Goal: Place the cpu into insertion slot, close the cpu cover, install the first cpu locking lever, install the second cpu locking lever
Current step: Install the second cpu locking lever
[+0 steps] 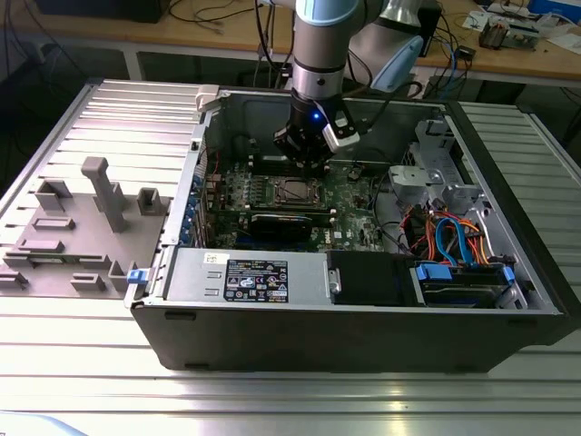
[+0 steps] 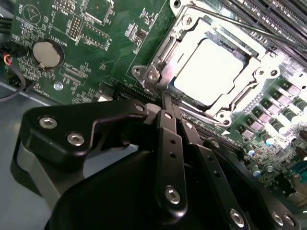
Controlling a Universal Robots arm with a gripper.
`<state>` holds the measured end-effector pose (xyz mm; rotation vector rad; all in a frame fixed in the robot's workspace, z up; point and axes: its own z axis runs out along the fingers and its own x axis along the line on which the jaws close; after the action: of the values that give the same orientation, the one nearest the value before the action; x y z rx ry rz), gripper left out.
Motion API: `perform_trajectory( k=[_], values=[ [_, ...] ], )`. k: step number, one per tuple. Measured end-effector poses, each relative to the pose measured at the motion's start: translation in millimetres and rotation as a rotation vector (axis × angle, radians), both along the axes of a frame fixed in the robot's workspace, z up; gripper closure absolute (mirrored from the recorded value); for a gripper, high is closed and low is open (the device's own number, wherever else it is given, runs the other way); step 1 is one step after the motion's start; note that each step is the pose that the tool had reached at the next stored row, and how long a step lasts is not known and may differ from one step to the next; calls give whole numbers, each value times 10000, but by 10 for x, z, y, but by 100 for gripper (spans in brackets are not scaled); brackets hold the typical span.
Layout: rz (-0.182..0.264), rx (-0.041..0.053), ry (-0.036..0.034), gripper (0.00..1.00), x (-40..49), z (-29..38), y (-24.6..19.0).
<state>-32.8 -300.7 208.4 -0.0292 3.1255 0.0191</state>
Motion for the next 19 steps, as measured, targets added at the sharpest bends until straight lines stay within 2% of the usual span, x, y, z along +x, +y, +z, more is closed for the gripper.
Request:
perform_trajectory(
  k=[2, 3, 4, 9, 12, 19],
  values=[
    [2, -2, 1, 89, 0, 1, -10],
    [0, -1, 0, 89, 0, 34, -27],
    [0, -1, 0, 89, 0, 72, -27],
    [0, -1, 1, 89, 0, 172, -27],
    [1, 2, 0, 89, 0, 182, -28],
    [0, 0, 1, 89, 0, 182, -75]
  ],
)
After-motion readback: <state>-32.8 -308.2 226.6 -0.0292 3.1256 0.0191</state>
